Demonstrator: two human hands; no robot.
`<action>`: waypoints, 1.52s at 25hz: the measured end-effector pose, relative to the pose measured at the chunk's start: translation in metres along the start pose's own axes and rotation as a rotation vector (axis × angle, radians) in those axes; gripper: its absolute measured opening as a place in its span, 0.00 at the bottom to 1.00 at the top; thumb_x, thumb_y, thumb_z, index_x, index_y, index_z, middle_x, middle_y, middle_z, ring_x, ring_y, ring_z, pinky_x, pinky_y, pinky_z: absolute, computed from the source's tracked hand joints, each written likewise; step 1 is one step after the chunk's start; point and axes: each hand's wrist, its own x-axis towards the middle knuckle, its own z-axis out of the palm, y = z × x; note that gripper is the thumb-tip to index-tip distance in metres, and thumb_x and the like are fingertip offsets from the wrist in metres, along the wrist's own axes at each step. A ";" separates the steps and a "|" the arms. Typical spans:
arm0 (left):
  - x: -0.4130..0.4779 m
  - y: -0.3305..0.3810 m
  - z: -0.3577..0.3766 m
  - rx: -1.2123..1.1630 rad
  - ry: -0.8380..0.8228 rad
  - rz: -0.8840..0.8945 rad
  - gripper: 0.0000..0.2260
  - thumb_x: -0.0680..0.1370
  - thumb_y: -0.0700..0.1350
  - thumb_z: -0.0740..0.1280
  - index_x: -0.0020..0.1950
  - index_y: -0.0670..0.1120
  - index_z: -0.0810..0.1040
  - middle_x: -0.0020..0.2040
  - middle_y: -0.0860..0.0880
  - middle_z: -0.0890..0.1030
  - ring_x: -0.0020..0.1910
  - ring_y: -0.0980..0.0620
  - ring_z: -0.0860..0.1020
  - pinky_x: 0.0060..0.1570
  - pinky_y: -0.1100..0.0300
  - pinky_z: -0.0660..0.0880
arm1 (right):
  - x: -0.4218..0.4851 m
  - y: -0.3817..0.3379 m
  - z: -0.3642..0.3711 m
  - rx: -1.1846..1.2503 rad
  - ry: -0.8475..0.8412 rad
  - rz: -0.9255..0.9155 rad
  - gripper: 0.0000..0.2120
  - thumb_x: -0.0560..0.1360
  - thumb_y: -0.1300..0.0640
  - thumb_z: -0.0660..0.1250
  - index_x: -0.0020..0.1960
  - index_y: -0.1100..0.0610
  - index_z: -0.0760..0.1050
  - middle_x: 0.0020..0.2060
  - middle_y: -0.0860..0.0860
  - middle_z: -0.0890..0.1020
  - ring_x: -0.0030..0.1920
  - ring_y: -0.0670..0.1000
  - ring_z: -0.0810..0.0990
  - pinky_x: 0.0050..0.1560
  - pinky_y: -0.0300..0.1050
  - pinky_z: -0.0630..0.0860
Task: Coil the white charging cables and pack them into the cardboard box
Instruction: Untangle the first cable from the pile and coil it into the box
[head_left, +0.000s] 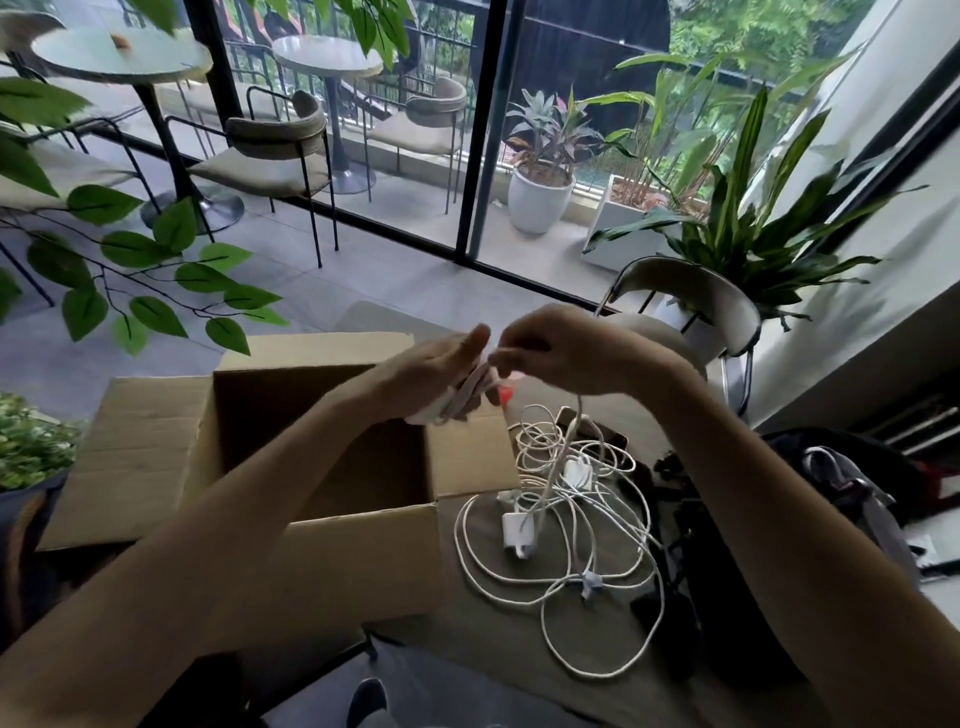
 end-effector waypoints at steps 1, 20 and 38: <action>-0.003 0.001 -0.001 -0.247 -0.101 -0.089 0.33 0.74 0.73 0.57 0.46 0.43 0.82 0.41 0.42 0.83 0.35 0.50 0.81 0.35 0.60 0.78 | -0.001 0.006 -0.002 0.031 0.075 0.001 0.09 0.80 0.56 0.66 0.47 0.59 0.82 0.32 0.43 0.77 0.30 0.40 0.73 0.33 0.32 0.66; 0.009 -0.018 0.018 0.605 0.272 0.290 0.17 0.82 0.49 0.63 0.39 0.41 0.78 0.33 0.46 0.78 0.31 0.50 0.76 0.33 0.53 0.75 | -0.026 0.032 0.011 0.533 -0.296 0.171 0.17 0.75 0.52 0.69 0.57 0.64 0.78 0.45 0.55 0.79 0.44 0.49 0.75 0.46 0.42 0.70; -0.014 -0.010 0.000 -0.239 -0.057 0.000 0.11 0.75 0.51 0.72 0.46 0.43 0.84 0.42 0.42 0.84 0.40 0.45 0.82 0.42 0.58 0.79 | -0.021 0.070 0.033 0.231 0.410 0.337 0.05 0.78 0.59 0.70 0.48 0.59 0.84 0.38 0.54 0.85 0.36 0.49 0.81 0.40 0.47 0.78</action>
